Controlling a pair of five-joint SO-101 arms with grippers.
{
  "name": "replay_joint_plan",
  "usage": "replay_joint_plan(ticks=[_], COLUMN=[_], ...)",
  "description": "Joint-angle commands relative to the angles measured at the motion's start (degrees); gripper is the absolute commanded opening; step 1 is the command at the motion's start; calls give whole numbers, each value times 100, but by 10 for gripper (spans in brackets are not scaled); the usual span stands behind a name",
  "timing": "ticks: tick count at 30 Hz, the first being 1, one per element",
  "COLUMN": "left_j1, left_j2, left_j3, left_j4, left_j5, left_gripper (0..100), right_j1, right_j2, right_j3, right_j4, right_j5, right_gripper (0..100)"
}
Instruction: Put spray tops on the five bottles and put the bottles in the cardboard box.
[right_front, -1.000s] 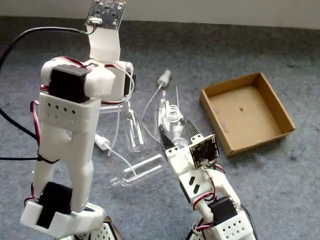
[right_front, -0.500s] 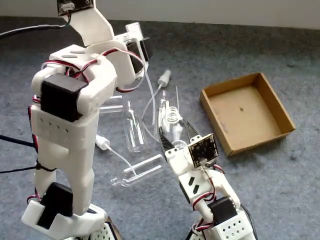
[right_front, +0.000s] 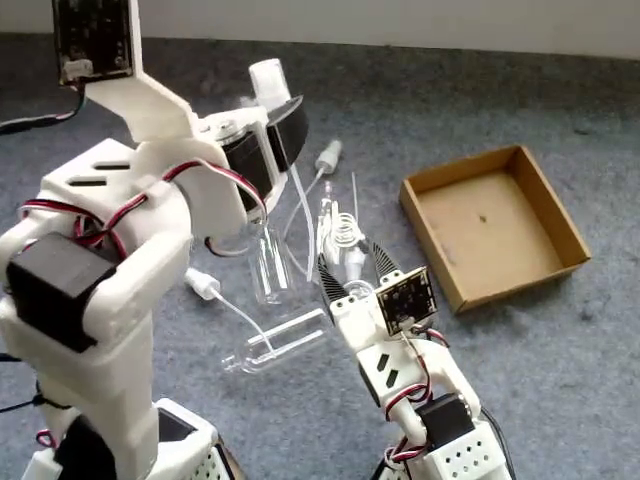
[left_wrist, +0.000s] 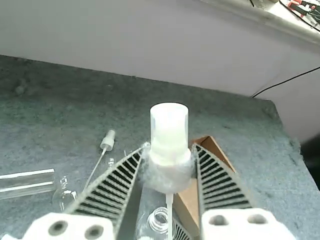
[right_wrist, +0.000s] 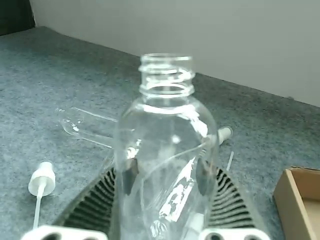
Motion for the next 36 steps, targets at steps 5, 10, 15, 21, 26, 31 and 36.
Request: replay_joint_plan(ticks=[5, 10, 15, 21, 26, 31, 36], left_j1=[303, 295, 295, 40, -4, 4, 242], left_j2=[-1560, -2202, -2958, -3635, -4075, -4567, -4822], left_j3=[2237, 4084, 5516, 6949, 7855, 8259, 8778], left_j4=[-932, -3191, -5160, -6787, -7244, -7244, -7244], left_j5=[18, 18, 18, -563, -615, -615, -607], left_gripper=[4, 5, 6, 5, 5, 5, 5], right_j1=[-4, -4, -22, -4, -4, -4, -4], right_j2=[-119, -84, -119, -119, -119, -119, -119], right_j3=[936, 936, 936, 936, 936, 936, 936], right_j4=[22, 31, 251, 251, 242, 242, 242], right_j5=[-18, -18, -9, -9, -9, 0, 0], right_gripper=[79, 79, 79, 79, 79, 79, 79])
